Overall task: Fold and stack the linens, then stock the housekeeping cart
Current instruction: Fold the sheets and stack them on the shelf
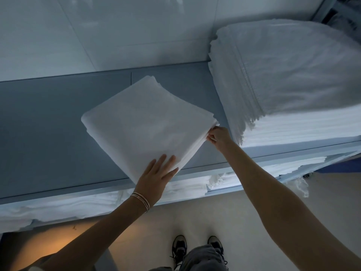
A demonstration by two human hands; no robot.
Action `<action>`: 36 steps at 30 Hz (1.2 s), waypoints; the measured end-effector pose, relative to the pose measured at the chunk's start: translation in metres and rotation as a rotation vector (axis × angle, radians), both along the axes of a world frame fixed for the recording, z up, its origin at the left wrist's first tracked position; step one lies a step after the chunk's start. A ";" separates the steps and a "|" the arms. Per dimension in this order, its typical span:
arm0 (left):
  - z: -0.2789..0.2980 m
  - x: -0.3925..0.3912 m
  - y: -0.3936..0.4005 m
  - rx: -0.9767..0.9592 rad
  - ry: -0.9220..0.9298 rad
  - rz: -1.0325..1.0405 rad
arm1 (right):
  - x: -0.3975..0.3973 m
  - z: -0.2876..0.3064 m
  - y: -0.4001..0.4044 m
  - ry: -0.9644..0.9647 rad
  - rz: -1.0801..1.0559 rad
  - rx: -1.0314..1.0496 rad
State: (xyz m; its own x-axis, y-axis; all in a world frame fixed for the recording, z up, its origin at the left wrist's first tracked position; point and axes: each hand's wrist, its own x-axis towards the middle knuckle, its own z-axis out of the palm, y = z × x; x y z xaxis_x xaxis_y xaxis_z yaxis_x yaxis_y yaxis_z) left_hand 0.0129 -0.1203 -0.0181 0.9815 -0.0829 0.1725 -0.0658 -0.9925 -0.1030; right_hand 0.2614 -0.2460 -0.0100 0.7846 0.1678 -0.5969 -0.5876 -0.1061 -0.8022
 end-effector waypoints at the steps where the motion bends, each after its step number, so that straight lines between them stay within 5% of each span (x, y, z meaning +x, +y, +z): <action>1: -0.001 0.001 0.000 -0.006 0.001 0.002 | -0.001 -0.002 0.002 -0.038 -0.011 -0.038; 4: 0.000 0.001 -0.004 -0.015 0.052 -0.017 | -0.011 -0.014 0.009 -0.183 -0.017 -0.285; 7: 0.008 -0.003 0.006 -0.020 0.105 -0.084 | -0.023 -0.010 0.007 -0.439 0.220 -0.601; 9: 0.010 -0.010 0.018 -0.023 0.110 -0.124 | -0.037 -0.009 -0.002 -0.609 0.350 -0.654; 13: 0.009 -0.033 0.056 0.009 0.104 -0.120 | -0.107 -0.018 -0.021 -1.258 0.568 -0.702; 16: 0.006 -0.042 0.094 0.108 0.144 -0.036 | -0.167 -0.019 -0.012 -1.486 0.886 -0.627; 21: 0.008 -0.022 0.127 0.085 0.120 0.241 | -0.220 -0.014 0.041 -1.337 1.074 -0.882; 31: -0.003 0.006 0.071 -0.067 0.058 0.252 | -0.128 -0.005 -0.019 -1.512 1.195 -1.023; 36: 0.011 0.034 0.006 -0.194 0.009 0.137 | -0.087 0.011 -0.041 -1.270 1.031 -1.178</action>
State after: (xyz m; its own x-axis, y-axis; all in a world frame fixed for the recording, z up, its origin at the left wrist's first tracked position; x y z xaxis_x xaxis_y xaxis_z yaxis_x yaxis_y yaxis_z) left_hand 0.0472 -0.1145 -0.0069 0.9829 0.0850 0.1632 0.0709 -0.9934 0.0902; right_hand 0.1745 -0.2874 0.0013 0.6510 0.7587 -0.0218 0.7582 -0.6486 0.0667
